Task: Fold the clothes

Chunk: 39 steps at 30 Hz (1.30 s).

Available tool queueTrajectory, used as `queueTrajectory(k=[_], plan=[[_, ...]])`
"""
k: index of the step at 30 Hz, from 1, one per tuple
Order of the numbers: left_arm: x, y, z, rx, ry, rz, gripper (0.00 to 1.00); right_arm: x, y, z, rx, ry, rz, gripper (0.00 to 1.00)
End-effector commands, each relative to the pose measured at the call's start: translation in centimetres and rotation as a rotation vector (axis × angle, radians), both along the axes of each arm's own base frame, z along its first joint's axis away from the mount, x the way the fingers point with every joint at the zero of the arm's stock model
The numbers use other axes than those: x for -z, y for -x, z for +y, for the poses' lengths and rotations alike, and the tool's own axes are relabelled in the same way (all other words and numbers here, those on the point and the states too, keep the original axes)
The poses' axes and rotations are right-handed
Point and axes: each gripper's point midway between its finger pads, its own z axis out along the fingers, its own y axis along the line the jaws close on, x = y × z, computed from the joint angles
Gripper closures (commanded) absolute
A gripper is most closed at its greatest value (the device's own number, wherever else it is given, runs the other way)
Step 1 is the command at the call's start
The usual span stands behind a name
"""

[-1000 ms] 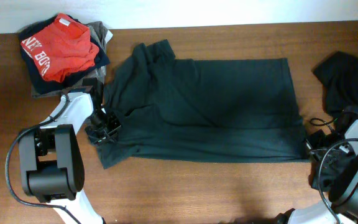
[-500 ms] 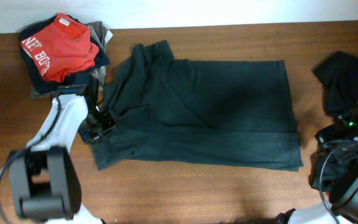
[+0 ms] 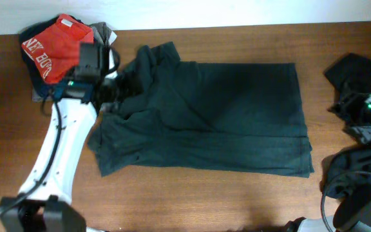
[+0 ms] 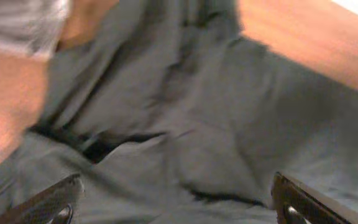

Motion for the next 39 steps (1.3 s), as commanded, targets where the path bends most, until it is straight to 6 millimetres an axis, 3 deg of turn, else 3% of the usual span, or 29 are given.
queueTrajectory(k=[1, 5, 9, 15, 18, 21, 27, 32, 37, 39], plan=[[-1.0, -4.1, -2.5, 0.077, 0.022, -0.010, 0.05, -1.2, -1.6, 4.0, -0.172, -0.018, -0.067, 0.24], [-1.2, -8.6, -4.1, 0.091, -0.011, -0.008, 0.04, -0.6, -2.1, 6.5, -0.270, 0.049, -0.025, 0.24], [0.1, -13.3, -5.9, 0.105, -0.008, -0.025, 0.05, 0.0, -2.2, 8.7, -0.356, 0.111, 0.017, 0.24], [5.7, -18.4, -6.7, 0.086, -0.050, -0.051, 0.05, 0.5, -2.0, 12.3, -0.401, 0.133, 0.061, 0.25], [9.1, -19.6, -6.8, 0.069, -0.094, -0.043, 0.05, 1.1, -1.7, 13.4, -0.452, 0.187, 0.084, 0.25], [10.9, -20.4, -7.5, 0.075, -0.098, -0.054, 0.05, 2.1, -1.2, 14.6, -0.498, 0.207, 0.106, 0.24], [12.6, -21.7, -9.4, 0.095, -0.087, -0.102, 0.08, 4.7, -0.4, 16.5, -0.504, 0.197, 0.137, 0.24], [13.1, -21.9, -11.1, 0.114, -0.087, -0.126, 0.11, 7.1, 0.3, 16.8, -0.473, 0.185, 0.157, 0.24], [15.4, -21.8, -11.3, 0.119, -0.093, -0.099, 0.11, 8.0, 1.0, 16.7, -0.475, 0.182, 0.180, 0.24], [16.4, -21.7, -11.1, 0.118, -0.097, -0.081, 0.15, 8.0, 1.0, 16.7, -0.475, 0.182, 0.180, 0.25]])
